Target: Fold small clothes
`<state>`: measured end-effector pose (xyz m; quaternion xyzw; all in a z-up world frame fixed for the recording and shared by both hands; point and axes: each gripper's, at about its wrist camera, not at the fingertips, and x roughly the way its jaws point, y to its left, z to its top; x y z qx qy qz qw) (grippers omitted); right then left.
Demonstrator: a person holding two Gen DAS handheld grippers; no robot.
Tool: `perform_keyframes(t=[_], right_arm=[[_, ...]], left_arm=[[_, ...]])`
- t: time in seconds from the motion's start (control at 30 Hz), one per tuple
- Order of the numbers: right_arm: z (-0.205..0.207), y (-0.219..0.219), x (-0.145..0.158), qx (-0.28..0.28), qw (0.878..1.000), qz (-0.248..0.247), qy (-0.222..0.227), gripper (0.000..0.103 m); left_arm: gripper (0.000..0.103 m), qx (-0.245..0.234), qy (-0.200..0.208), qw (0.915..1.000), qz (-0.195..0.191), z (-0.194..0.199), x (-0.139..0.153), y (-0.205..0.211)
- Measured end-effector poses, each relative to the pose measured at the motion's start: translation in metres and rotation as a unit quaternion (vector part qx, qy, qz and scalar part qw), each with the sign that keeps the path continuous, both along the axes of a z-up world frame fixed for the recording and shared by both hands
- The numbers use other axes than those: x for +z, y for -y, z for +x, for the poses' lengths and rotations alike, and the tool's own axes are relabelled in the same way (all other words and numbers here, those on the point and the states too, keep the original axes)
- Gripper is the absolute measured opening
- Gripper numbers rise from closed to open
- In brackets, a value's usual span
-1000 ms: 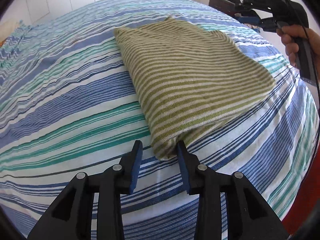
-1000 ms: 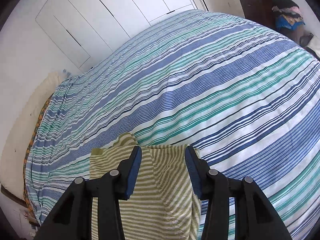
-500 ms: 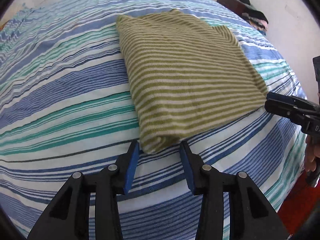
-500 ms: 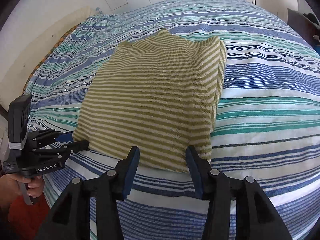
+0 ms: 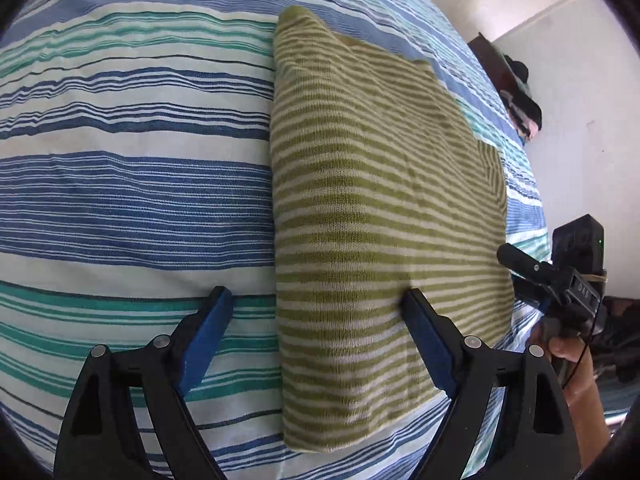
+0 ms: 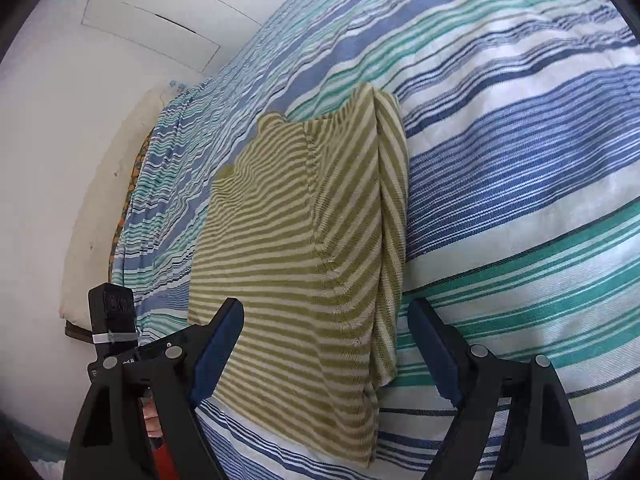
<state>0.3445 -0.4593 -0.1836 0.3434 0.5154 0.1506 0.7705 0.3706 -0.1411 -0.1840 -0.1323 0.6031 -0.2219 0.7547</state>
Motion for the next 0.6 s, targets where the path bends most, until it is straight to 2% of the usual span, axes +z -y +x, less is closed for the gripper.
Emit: perform_keyframes(t=[0.03,0.07,0.13,0.17,0.23,0.33,0.47,0.53,0.6], right_arm=[[0.005,-0.005,-0.005,0.01,1.0,0.008,-0.002,0.051],[0.01,-0.013,-0.005,0.028,0.999,0.018,0.002,0.019],[0.017,-0.027,0.001,0.041,0.999,0.005,-0.002,0.017],[0.02,-0.032,0.01,0.043,0.999,-0.006,0.002,0.017],[0.03,-0.037,0.038,0.038,0.999,0.005,0.033,0.016],[0.055,-0.047,0.101,0.035,0.994,0.01,0.106,0.016],[0.082,-0.076,0.19,0.061,0.977,-0.007,0.206,0.016],[0.084,-0.093,0.216,0.078,0.968,-0.015,0.24,0.016],[0.08,-0.108,0.222,0.088,0.964,-0.017,0.249,0.016]], left_arm=[[0.069,-0.009,0.001,0.9999,-0.007,0.002,0.003,0.005],[0.023,-0.025,-0.013,0.9995,-0.013,0.005,0.006,0.011],[0.022,-0.021,-0.019,0.9995,-0.014,0.014,0.022,0.01],[0.022,-0.018,-0.013,0.9993,-0.03,0.02,0.036,0.006],[0.022,-0.009,0.017,0.9983,-0.056,0.036,0.073,-0.008],[0.022,0.007,0.077,0.9945,-0.071,0.061,0.135,-0.029],[0.022,0.025,0.151,0.9852,-0.078,0.079,0.201,-0.065],[0.022,0.03,0.17,0.9818,-0.078,0.078,0.215,-0.08],[0.025,0.036,0.169,0.9827,-0.066,0.073,0.207,-0.088]])
